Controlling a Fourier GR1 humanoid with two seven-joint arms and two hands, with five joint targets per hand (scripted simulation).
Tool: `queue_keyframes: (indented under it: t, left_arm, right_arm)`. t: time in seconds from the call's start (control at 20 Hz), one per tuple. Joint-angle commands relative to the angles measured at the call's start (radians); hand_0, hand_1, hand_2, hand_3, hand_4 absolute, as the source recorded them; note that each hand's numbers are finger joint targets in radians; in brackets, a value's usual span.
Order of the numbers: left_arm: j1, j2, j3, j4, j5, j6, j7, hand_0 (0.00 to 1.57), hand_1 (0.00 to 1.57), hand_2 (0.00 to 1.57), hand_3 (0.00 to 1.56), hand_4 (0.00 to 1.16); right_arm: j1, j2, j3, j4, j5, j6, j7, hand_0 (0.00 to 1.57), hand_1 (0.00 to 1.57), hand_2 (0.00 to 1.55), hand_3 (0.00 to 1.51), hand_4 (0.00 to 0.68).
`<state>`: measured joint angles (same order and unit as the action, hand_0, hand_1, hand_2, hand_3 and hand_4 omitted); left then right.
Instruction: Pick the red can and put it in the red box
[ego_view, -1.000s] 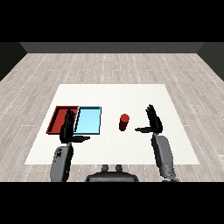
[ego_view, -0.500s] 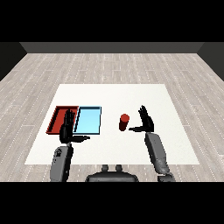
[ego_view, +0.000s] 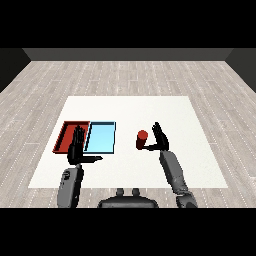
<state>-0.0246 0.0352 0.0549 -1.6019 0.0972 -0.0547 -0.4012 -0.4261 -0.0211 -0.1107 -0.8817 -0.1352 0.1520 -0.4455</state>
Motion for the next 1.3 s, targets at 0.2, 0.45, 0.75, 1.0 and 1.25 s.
queue_keyframes:
  t: [0.2,0.45,0.75,1.0,1.25]
  left_arm:
    - [-0.011,0.02,0.018,-0.032,0.016,-0.002,0.036,0.0,0.0,0.0,0.0,0.0]
    - [-0.005,0.019,0.014,-0.001,0.008,-0.011,-0.004,0.0,0.0,0.0,0.0,0.0]
    - [0.057,0.015,0.009,-0.041,-0.009,-0.003,-0.016,0.0,0.0,0.0,0.0,0.0]
    - [0.05,-0.007,-0.018,-0.052,-0.029,0.015,-0.017,0.0,0.0,0.0,0.0,0.0]
    - [0.012,0.036,0.04,0.005,0.035,-0.046,-0.029,0.0,0.0,0.0,0.0,0.0]
  right_arm:
    - [-0.058,0.004,-0.012,0.125,-0.031,0.002,-0.036,0.0,0.0,0.0,0.0,0.0]
    - [-0.12,0.014,-0.005,0.212,-0.023,-0.001,-0.067,0.0,0.0,0.0,0.0,0.0]
    - [-0.139,0.01,0.001,0.255,-0.042,0.021,-0.071,0.0,0.0,0.0,0.0,0.0]
    - [-0.19,0.021,0.19,0.335,-0.195,-0.087,-0.13,0.0,0.0,0.0,0.0,0.0]
    - [-0.198,0.021,0.16,0.297,-0.177,-0.079,-0.079,0.0,0.0,0.0,0.0,0.0]
